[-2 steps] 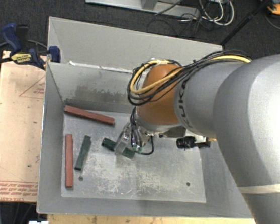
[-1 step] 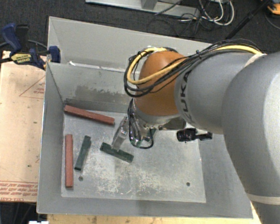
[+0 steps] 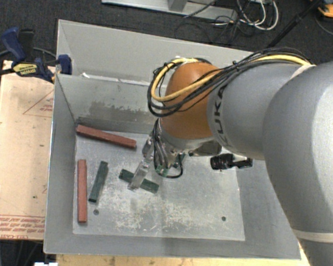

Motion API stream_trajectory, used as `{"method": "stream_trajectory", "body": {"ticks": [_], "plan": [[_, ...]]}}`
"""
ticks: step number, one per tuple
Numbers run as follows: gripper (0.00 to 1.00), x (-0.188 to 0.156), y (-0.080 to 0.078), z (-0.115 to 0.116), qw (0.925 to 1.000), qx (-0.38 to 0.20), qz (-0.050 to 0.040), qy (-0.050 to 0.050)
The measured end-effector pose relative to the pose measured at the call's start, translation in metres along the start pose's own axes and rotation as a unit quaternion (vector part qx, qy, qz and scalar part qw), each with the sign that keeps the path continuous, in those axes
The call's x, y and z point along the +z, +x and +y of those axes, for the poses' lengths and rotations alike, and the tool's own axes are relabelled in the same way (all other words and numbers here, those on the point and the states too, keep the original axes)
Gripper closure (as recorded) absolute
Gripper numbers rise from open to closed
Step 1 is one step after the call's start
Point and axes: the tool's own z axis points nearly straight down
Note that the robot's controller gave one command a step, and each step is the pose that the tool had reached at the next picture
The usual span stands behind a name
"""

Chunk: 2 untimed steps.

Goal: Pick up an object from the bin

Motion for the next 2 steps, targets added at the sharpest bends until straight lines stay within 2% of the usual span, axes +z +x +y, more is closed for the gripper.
{"method": "stream_trajectory", "body": {"ticks": [1, 2], "plan": [[0.0, 0.0562, 0.0151, 0.0013, 0.9796, -0.201, 0.0022, 0.001], [0.0, 0.0544, 0.0126, 0.0077, 0.9414, -0.337, -0.0005, 0.0]]}}
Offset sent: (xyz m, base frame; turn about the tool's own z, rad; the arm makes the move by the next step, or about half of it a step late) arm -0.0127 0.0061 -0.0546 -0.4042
